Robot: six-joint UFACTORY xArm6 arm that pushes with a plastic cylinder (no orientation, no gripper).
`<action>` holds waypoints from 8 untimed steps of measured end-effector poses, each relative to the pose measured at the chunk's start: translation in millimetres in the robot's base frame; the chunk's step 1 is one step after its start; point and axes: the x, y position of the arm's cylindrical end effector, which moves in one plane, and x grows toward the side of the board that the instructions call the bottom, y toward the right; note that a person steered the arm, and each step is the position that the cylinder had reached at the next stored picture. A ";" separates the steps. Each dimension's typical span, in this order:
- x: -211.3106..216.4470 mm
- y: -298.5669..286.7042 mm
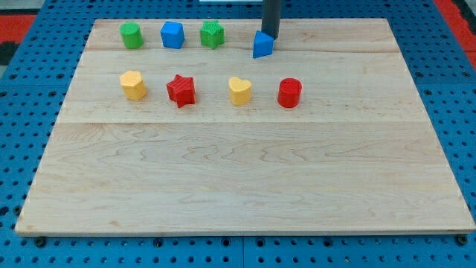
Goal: Slide the blue triangle towards the red circle
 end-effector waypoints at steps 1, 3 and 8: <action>1.7 -3.6; -10.7 -21.1; 2.4 -92.6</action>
